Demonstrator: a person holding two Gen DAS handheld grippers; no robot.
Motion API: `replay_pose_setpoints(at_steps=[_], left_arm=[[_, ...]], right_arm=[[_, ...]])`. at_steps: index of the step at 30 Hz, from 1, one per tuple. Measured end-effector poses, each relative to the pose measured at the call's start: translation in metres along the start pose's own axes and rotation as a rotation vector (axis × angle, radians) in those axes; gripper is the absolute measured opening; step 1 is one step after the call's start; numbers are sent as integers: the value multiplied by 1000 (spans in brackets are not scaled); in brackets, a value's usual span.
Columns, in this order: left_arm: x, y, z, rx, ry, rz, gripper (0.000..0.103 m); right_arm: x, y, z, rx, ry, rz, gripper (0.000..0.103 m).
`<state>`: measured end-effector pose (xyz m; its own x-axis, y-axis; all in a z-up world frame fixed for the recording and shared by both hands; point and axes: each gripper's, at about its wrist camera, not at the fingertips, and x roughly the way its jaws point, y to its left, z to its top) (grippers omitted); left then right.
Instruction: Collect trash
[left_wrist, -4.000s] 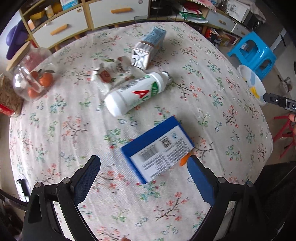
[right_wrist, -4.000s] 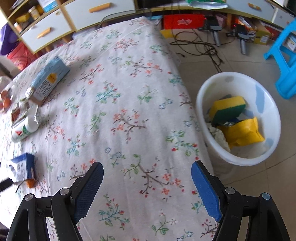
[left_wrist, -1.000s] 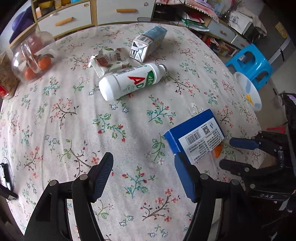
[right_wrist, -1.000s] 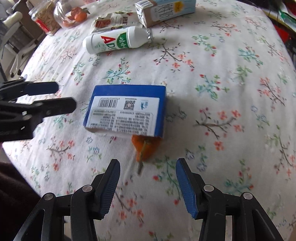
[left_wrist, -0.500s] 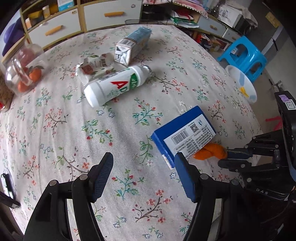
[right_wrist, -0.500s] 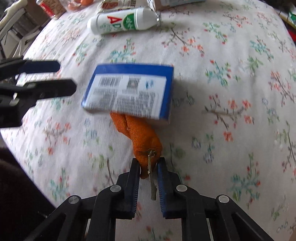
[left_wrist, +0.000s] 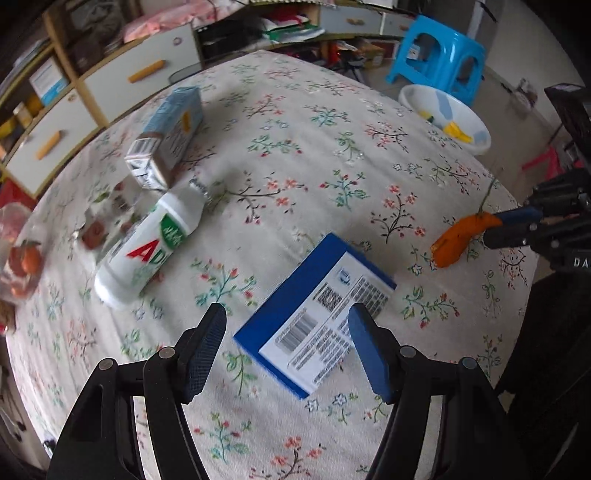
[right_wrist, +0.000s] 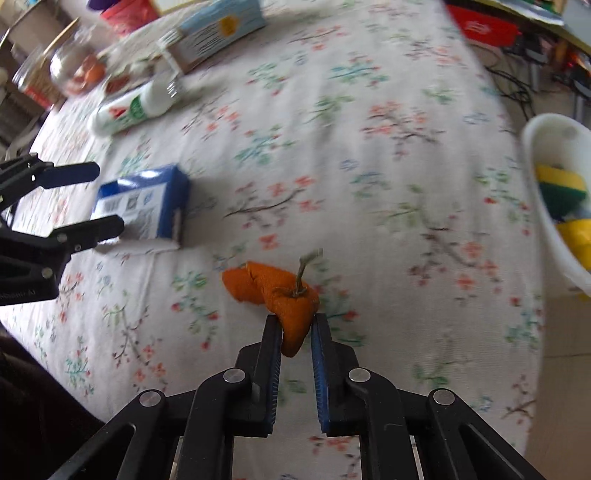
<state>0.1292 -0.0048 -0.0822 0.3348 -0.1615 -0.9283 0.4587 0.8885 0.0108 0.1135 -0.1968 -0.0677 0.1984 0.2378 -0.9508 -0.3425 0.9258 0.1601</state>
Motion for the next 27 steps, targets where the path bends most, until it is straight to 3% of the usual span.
replay_pose_setpoints(at_steps=[7,12,14,16,23,27], left_arm=[[3,-8,3,46,34,-89,71],[2,-9,-4,23,48,-133,71],[0,-8,-6,12,55,-158,71],[-2,-9,-8,11,55,-168,71],[5,-22,-12,18,88,-179,71],[17,-26,-13,-36,122,-173,71]], right_arm=[[-9,-16,4,38,-26,-5,13],[-4,-34,17,118,-36,-23,16],[0,-47,19,175,-15,-32,43],[-1,-57,20,233,-20,-21,56],[0,-49,26,218,-21,-1,62],[16,-42,31,199,-10,-26,61]])
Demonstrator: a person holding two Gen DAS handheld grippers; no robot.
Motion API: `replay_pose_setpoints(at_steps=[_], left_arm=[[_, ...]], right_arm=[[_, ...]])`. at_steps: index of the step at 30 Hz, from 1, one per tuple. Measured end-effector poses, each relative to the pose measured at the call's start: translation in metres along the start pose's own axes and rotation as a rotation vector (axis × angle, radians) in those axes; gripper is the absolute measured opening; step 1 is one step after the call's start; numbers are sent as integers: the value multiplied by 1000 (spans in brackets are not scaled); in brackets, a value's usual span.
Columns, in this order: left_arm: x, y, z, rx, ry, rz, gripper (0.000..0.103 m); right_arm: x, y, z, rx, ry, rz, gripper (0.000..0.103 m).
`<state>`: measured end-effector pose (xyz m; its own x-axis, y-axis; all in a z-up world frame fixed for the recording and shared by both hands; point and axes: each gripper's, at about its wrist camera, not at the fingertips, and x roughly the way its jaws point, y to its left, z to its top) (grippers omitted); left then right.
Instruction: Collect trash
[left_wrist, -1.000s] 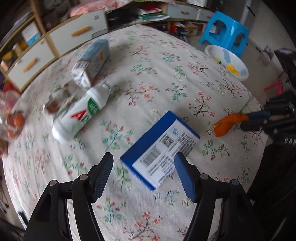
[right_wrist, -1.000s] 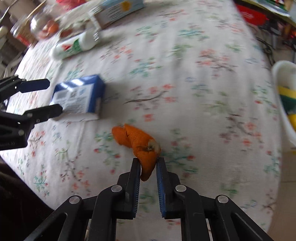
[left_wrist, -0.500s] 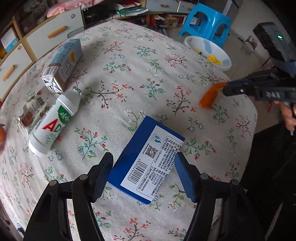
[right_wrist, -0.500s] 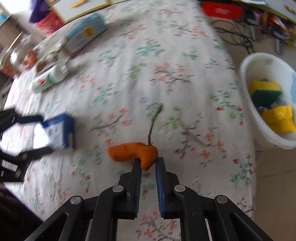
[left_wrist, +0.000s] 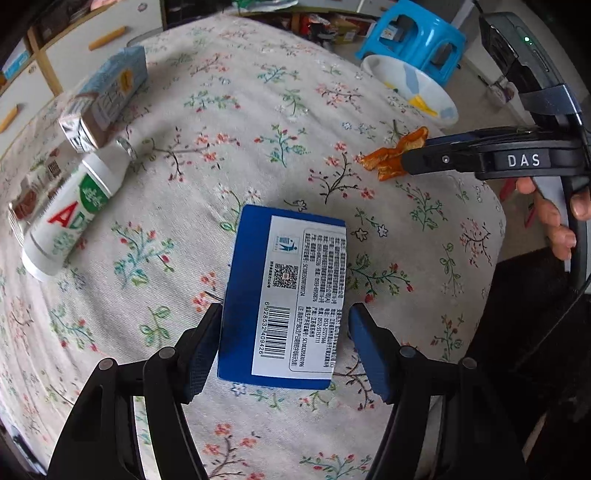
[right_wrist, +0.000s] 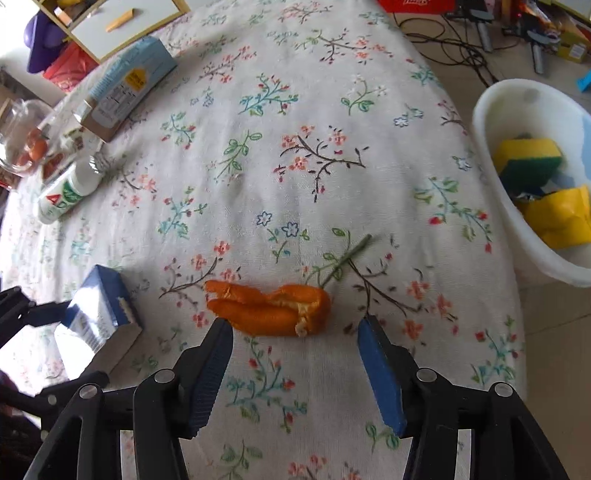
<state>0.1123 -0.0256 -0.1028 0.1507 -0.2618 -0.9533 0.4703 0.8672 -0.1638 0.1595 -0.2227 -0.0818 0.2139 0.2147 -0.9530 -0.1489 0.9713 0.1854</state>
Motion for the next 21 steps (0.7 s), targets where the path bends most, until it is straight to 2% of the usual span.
replay_pose_setpoints(at_steps=[4,5,6,7,9,11,16,21], left_arm=[[1,-6,0,-56,-26,43,71],[1,-7,-1,-82,-33,51,71],[0,-7,-1,-102,-38,62,67],[-1,-8,-2,-124,-43,78,63],[-3,-7,-4,-161,-56,80,63],[-7,-5,-5,-195,-74,73,63],[-24,-1,2,-259,-116,50,63],[-30,-10,26,-266,-136,59,63]], right_arm=[[13,6,2,-25,-11,-43,59],[12,8,2,-35,-21,-50,48],[11,12,2,-49,-25,-39,41],[10,15,2,-61,-23,-26,39],[7,19,1,-82,-23,-36,32],[4,21,0,-96,-23,-28,20],[-13,7,0,-66,-54,-3,19],[-34,-36,7,49,-95,-1,19]])
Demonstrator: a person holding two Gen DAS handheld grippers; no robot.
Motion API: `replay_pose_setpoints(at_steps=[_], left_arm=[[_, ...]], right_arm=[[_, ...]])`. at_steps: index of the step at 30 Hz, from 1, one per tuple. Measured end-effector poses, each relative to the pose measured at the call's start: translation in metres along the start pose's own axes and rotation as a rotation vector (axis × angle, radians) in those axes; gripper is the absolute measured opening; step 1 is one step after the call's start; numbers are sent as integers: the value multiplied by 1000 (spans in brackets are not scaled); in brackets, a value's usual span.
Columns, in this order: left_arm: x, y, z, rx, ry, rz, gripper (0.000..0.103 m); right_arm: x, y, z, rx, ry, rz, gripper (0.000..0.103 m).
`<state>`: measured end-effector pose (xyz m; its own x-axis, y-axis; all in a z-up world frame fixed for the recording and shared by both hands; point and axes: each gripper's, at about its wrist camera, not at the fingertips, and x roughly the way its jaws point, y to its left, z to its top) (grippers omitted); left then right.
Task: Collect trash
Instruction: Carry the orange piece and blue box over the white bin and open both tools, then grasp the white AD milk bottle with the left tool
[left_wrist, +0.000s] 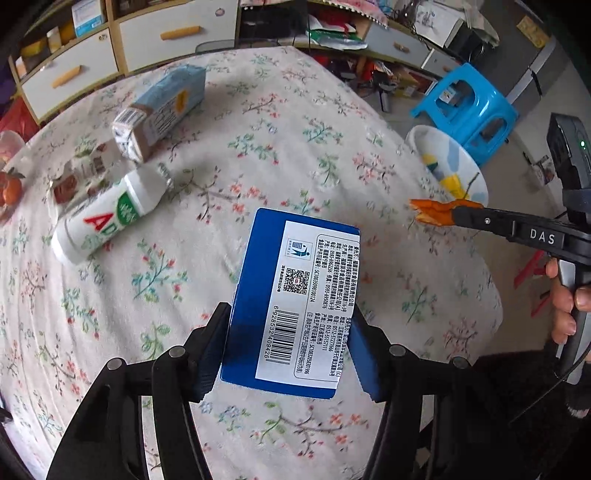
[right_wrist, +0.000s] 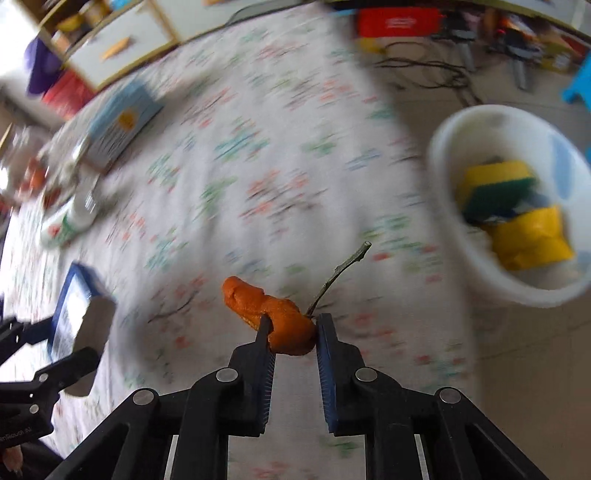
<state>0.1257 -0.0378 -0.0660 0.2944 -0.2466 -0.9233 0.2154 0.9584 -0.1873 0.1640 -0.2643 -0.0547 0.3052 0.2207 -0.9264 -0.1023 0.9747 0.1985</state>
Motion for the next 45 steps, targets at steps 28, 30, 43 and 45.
replay_pose_setpoints(at_steps=[28,30,43,45], left_arm=[[93,-192,157,101,-36,-132,63],[96,-198,164,89,-57,-164,64],[68,-156,153,18,-141,-102,95],[60,-141,143,14,-144,-89,97]], right_arm=[[-77,-198,17,420,-172,-148,57],[-80,-205,13,430,-173,-147,58],[-85,-209,12,444,-181,-158,71],[-83,-199,17,423,-178,-157,72]])
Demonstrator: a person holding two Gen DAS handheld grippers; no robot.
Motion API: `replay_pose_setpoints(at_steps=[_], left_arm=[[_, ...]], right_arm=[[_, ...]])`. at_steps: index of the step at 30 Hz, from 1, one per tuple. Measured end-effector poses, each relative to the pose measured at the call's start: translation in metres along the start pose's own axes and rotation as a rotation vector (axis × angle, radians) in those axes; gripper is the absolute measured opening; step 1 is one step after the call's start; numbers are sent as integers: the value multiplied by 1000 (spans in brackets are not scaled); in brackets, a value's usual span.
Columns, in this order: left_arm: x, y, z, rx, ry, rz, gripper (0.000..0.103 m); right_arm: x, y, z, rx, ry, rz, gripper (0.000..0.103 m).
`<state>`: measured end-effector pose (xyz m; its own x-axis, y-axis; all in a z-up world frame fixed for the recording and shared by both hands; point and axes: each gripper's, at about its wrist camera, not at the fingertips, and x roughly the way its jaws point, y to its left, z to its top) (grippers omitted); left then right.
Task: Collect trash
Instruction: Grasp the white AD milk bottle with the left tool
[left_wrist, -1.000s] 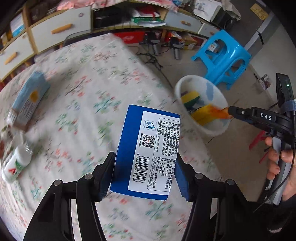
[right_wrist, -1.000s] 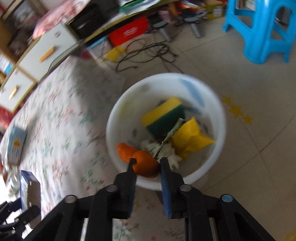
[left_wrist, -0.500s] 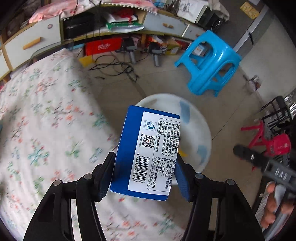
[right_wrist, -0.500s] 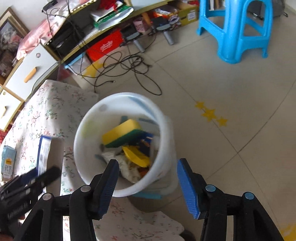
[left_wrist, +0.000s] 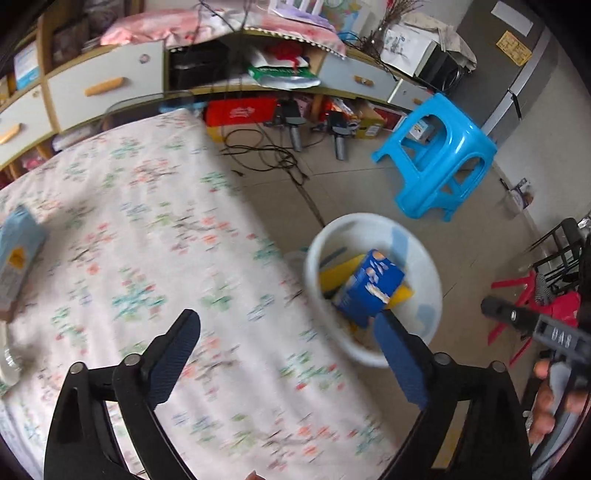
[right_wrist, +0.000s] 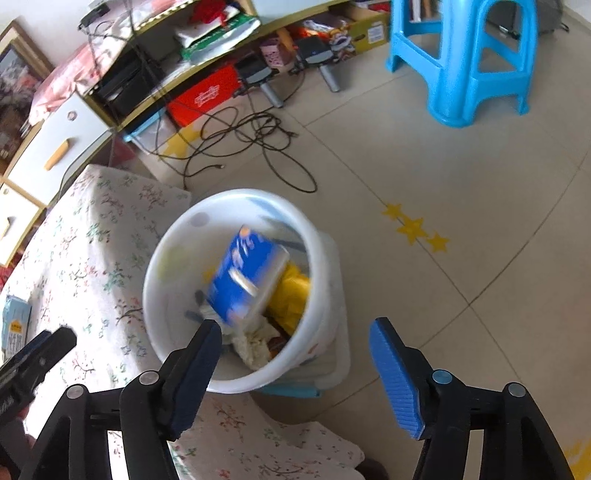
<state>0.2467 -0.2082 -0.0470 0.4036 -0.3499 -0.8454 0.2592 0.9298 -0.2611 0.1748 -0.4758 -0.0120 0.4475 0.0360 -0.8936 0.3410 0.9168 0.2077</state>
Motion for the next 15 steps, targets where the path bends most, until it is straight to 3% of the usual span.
replay_pose_setpoints(at_steps=[9,15], left_arm=[[-49,74,-40,-29,3,86,103],[-81,124,-60,-31,-32,192,103]], right_arm=[[7,55,-8,-94,8,17,76],[16,95,-18,-176,23,2,77]])
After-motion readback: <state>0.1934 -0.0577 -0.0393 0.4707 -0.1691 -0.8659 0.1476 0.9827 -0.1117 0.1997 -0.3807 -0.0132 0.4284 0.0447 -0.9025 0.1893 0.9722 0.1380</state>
